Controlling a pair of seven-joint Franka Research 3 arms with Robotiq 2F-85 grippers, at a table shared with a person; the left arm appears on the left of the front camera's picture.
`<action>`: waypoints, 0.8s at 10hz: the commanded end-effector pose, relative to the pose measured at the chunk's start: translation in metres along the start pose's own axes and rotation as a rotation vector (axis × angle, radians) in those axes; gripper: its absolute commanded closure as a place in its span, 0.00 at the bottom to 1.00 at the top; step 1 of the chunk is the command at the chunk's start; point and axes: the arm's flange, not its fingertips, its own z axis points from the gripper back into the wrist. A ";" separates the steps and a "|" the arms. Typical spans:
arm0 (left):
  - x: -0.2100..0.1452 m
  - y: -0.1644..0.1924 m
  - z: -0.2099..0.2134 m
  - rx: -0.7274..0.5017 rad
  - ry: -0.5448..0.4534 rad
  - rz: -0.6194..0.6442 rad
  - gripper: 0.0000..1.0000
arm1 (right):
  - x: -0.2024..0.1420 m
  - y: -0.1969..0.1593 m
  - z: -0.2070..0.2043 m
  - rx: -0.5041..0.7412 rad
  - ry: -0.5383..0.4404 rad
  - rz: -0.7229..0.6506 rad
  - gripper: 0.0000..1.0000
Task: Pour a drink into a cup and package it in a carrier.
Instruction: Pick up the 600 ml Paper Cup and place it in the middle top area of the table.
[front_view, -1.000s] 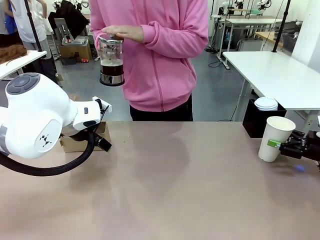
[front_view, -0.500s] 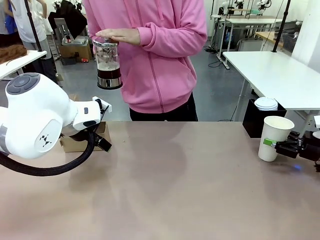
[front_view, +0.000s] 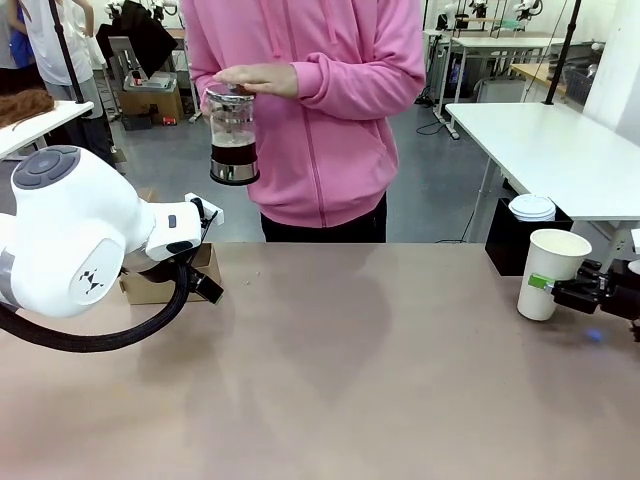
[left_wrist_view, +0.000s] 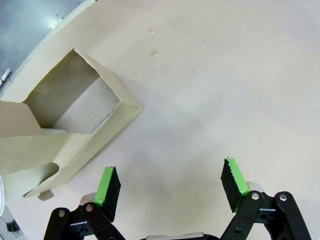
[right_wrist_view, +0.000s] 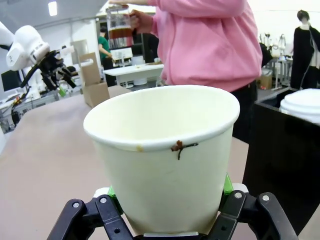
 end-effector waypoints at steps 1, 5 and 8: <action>0.000 0.000 0.000 -0.001 -0.001 0.000 0.00 | 0.048 0.019 -0.023 -0.041 -0.010 -0.028 0.20; 0.000 0.000 0.000 -0.001 -0.001 0.000 0.00 | 0.096 0.038 -0.132 0.003 0.008 -0.042 0.20; 0.000 0.000 0.000 -0.001 -0.001 0.000 0.00 | 0.079 0.044 -0.218 0.037 0.017 -0.071 0.20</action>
